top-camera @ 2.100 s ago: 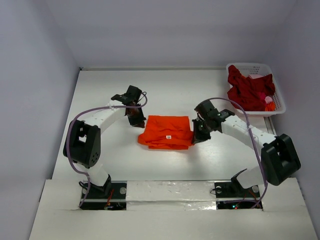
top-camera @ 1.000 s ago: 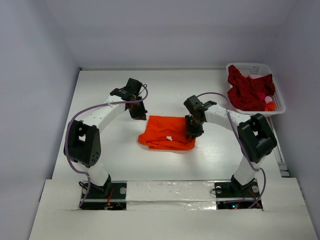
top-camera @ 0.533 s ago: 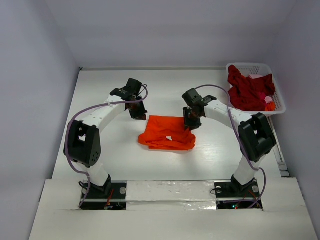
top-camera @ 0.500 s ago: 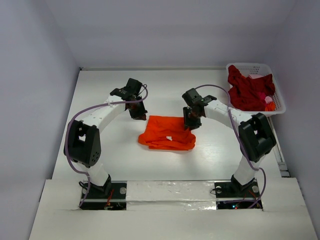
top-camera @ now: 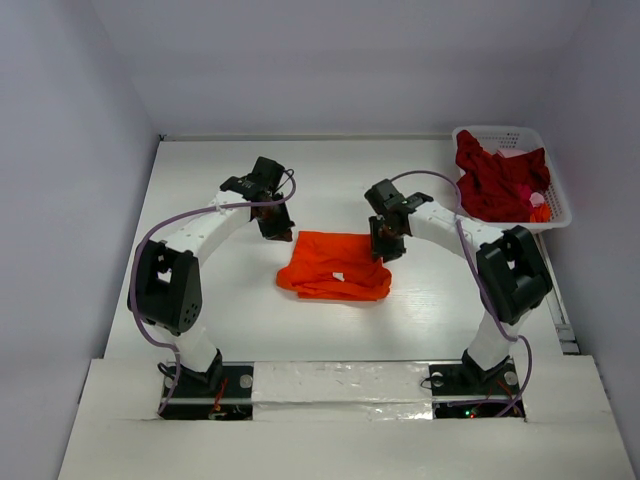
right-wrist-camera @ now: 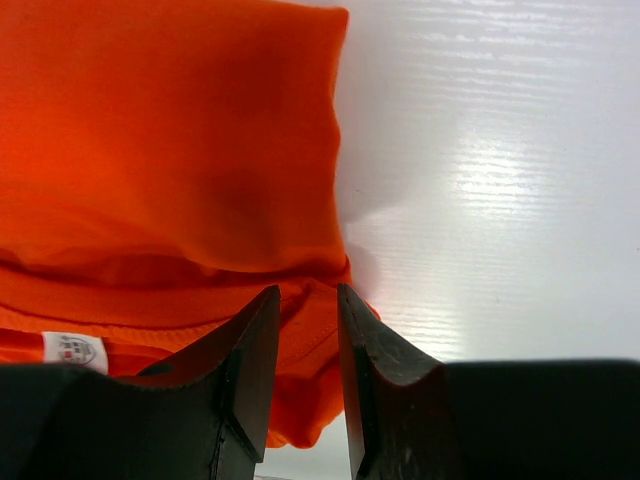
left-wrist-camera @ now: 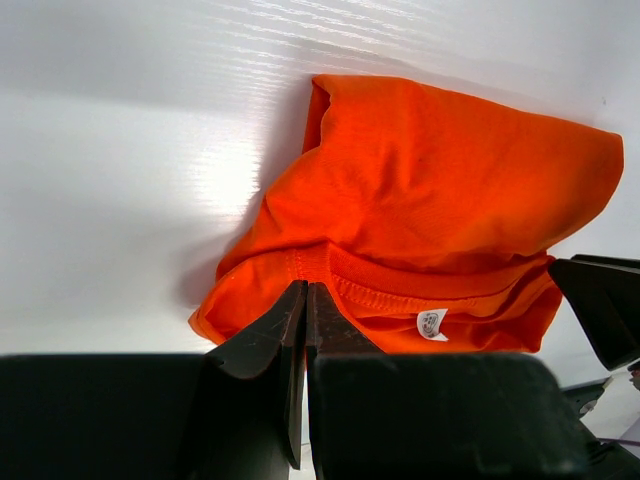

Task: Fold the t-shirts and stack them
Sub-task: Smooth out wrinkles on the folded tshirt

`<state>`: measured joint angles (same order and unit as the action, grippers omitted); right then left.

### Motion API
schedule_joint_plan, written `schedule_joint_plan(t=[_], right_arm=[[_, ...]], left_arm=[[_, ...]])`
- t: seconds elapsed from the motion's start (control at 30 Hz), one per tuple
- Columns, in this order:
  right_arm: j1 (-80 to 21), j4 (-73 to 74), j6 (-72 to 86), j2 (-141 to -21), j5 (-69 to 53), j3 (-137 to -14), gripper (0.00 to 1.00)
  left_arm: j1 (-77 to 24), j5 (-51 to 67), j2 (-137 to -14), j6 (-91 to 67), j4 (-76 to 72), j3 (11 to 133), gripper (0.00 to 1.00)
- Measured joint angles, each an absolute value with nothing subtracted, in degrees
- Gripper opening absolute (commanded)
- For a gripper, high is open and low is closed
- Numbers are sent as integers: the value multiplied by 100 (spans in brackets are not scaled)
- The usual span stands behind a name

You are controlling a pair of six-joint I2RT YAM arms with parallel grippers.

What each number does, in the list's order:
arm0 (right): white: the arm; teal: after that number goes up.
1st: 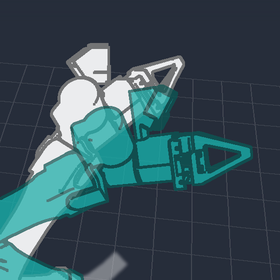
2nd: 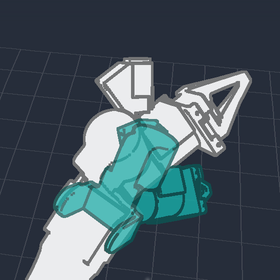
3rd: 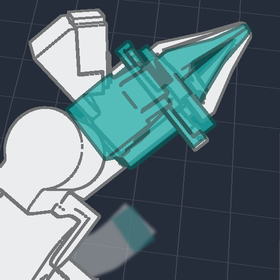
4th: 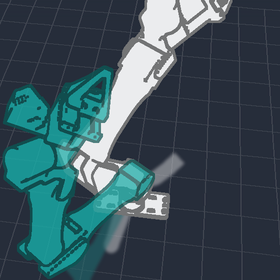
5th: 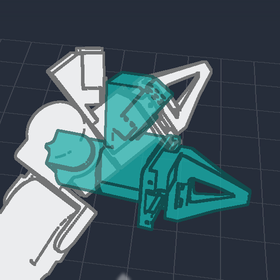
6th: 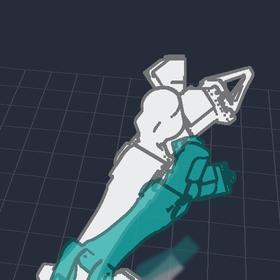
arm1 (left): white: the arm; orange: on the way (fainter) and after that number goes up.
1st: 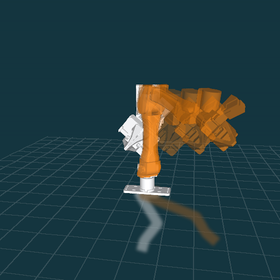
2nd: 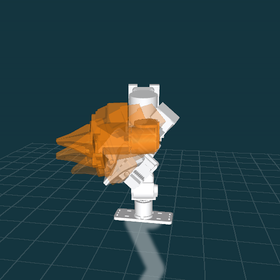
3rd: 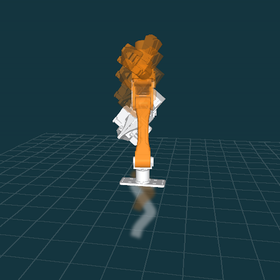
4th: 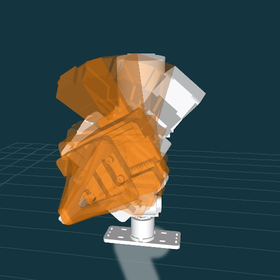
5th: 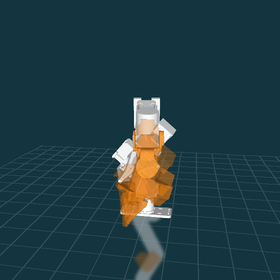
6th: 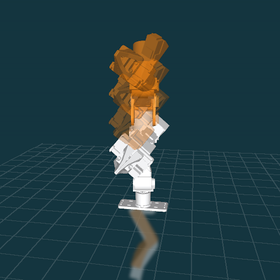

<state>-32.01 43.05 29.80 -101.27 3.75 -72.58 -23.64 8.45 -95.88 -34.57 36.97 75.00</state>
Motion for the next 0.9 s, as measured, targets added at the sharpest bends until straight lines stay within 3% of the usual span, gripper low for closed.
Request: schedule_joint_plan(t=[0.73,0.9], right_arm=[[-3319,4311,2980,-10038,390,-6930,34],[-3422,4313,2971,-10038,390,-6930,17]], left_arm=[[-2364,851,-9588,-3459,3684,7478,0],[-2364,851,-9588,-3459,3677,7470,0]])
